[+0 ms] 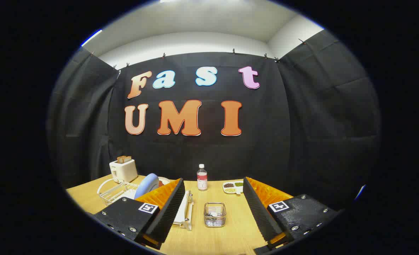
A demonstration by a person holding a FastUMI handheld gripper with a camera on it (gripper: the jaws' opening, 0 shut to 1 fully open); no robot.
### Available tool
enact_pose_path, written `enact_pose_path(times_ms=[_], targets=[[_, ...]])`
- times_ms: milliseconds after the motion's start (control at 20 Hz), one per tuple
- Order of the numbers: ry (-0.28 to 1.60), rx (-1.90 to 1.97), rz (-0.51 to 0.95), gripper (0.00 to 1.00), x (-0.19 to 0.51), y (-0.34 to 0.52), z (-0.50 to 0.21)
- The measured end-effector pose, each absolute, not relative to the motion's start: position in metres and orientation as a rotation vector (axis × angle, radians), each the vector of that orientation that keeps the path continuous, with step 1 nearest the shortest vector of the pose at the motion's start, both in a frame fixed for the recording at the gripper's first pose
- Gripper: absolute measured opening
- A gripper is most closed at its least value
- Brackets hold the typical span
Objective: Take the plate from the dish rack, then take the spoon from the basket and place it into the plate.
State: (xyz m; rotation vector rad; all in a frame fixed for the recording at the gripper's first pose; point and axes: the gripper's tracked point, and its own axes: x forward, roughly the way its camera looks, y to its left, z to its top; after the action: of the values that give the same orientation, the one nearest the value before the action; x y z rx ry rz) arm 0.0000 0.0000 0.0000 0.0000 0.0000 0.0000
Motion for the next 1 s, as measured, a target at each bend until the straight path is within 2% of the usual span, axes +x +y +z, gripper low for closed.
enact_pose_path(times_ms=[650,1000], targets=[[0.029,-0.035,0.054,0.98,0.000,0.066,0.015],[0.103,-0.033,0.143,0.98,0.018,0.110,0.003]])
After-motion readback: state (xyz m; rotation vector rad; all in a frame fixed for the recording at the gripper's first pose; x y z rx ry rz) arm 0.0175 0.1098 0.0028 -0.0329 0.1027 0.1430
